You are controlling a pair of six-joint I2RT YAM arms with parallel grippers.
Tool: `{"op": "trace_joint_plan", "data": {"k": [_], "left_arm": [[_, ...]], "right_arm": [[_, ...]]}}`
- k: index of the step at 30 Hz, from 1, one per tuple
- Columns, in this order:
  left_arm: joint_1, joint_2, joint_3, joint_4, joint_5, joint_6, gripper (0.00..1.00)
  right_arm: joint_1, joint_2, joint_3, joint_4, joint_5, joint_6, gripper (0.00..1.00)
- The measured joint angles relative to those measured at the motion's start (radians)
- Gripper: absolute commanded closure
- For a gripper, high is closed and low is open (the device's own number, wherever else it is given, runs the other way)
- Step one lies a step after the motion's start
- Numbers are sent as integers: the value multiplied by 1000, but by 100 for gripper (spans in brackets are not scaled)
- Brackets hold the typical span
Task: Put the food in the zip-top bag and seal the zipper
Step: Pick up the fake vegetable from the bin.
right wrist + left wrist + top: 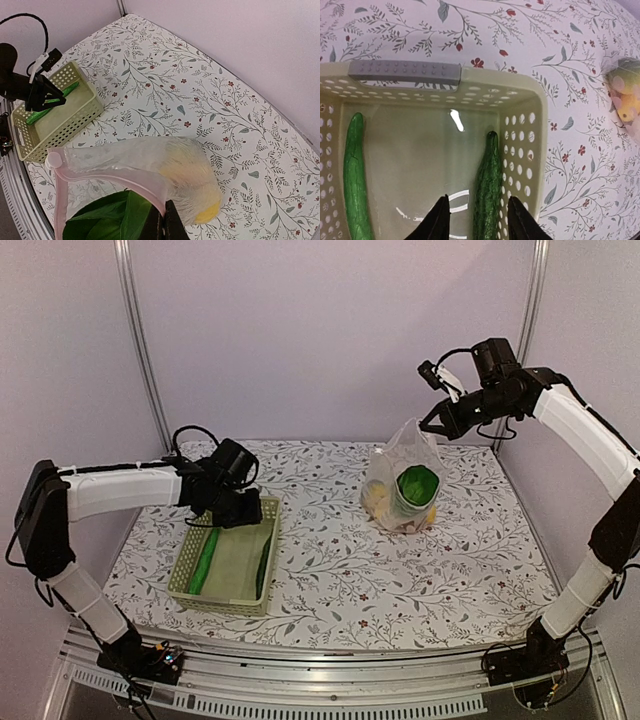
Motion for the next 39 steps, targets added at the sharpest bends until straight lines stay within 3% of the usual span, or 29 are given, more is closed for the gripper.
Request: {"op": "trace_joint_plan", "data": {"k": [10,20,22,25,29,39], "left_arm": [[-33,134,-37,46,82,-4,60],[-47,207,-31,64,90,-26,74],[-49,211,-29,68,90,-26,71],[-49,218,-24,69,90,-30,57],[-45,232,-23,66,106,-44,56],[-44,241,-24,67,106,-90,90]], "right_arm": [[2,-10,-31,1,0,-3,100],[2,-10,-36,1,0,-3,100],[3,-10,-38,1,0,-3,100],[4,-10,-38,1,0,-3,100],[7,-10,-39,1,0,-3,100],[8,-13,-51,1,0,-3,100]]}}
